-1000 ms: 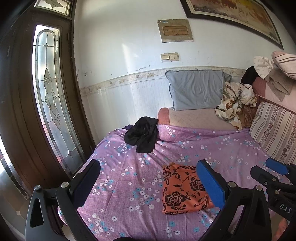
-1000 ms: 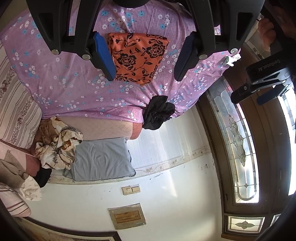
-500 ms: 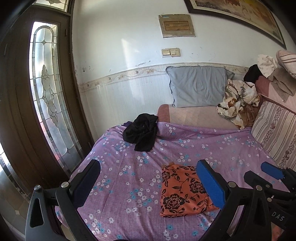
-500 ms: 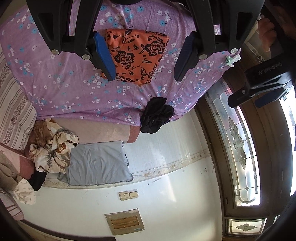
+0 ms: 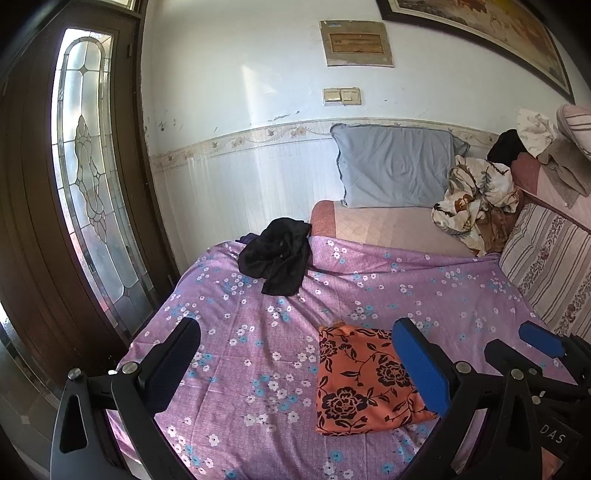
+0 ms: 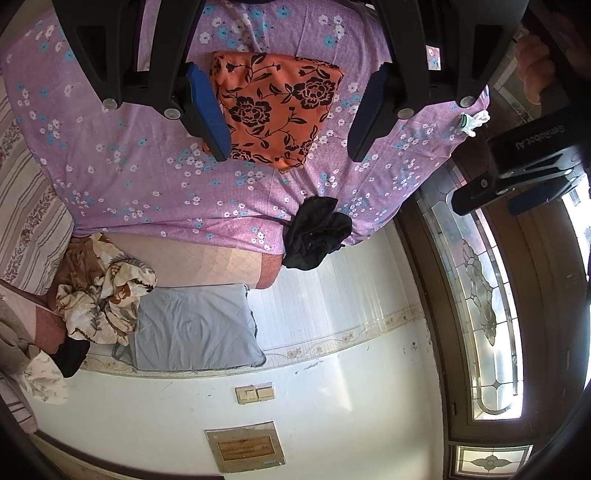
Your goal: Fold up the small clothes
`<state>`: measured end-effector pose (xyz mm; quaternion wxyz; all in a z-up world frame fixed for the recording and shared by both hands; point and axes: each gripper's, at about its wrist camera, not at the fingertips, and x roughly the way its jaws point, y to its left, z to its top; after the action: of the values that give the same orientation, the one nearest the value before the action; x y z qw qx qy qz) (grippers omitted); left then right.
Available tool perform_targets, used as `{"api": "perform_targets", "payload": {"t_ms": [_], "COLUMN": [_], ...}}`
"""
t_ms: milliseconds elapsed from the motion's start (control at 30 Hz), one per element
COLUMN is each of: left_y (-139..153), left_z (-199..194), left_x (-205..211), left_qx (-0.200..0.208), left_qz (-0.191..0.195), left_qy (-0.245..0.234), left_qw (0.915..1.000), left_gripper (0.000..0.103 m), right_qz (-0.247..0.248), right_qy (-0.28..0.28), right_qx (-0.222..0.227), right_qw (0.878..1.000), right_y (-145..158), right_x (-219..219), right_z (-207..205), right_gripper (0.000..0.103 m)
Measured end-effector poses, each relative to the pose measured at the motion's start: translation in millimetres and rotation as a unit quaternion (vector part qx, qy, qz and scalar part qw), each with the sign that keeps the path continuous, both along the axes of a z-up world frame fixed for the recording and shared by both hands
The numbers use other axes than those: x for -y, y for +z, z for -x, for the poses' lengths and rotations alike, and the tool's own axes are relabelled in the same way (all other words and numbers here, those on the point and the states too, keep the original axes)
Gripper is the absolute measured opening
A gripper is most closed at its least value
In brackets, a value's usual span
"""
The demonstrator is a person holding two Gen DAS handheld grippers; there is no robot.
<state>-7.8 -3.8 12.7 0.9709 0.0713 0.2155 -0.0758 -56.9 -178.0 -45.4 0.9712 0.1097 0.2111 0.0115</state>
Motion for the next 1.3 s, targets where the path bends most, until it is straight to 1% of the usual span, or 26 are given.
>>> {"api": "perform_targets", "payload": {"t_ms": [167,300,733,967,1300], "left_y": [-4,-11,-24,-31,-43], "left_z": [-8,-17,-34,-41,-52], "left_x": [-6,-12,-25,-28,-38], "left_qx": [-0.005,-0.015,-0.025,-0.029,-0.044], "left_qz": [0.009,0.019,0.034,0.030,0.039], "left_qy": [-0.002,-0.001,0.009,0.012,0.017], "left_qw": [0.9999,0.9997,0.9991,0.9991,0.9981], "left_gripper": [0.103,0.103,0.103,0.103,0.103], "right_qz": [-0.003,-0.004,0.017,0.018,0.022], "right_qy": [-0.009,-0.015,-0.014,-0.013,-0.016], "right_qx": [0.018,0.020,0.006,-0.008,-0.025], "right_qw": [1.000,1.000,1.000,1.000,0.999], "right_y": [6,7,4,-2,-9], "right_x": [-3,-5,-23,-25,-29], "right_z": [0,-3,-15,-22,-33], "right_gripper": [0.069,0.069,0.069,0.069,0.069]}}
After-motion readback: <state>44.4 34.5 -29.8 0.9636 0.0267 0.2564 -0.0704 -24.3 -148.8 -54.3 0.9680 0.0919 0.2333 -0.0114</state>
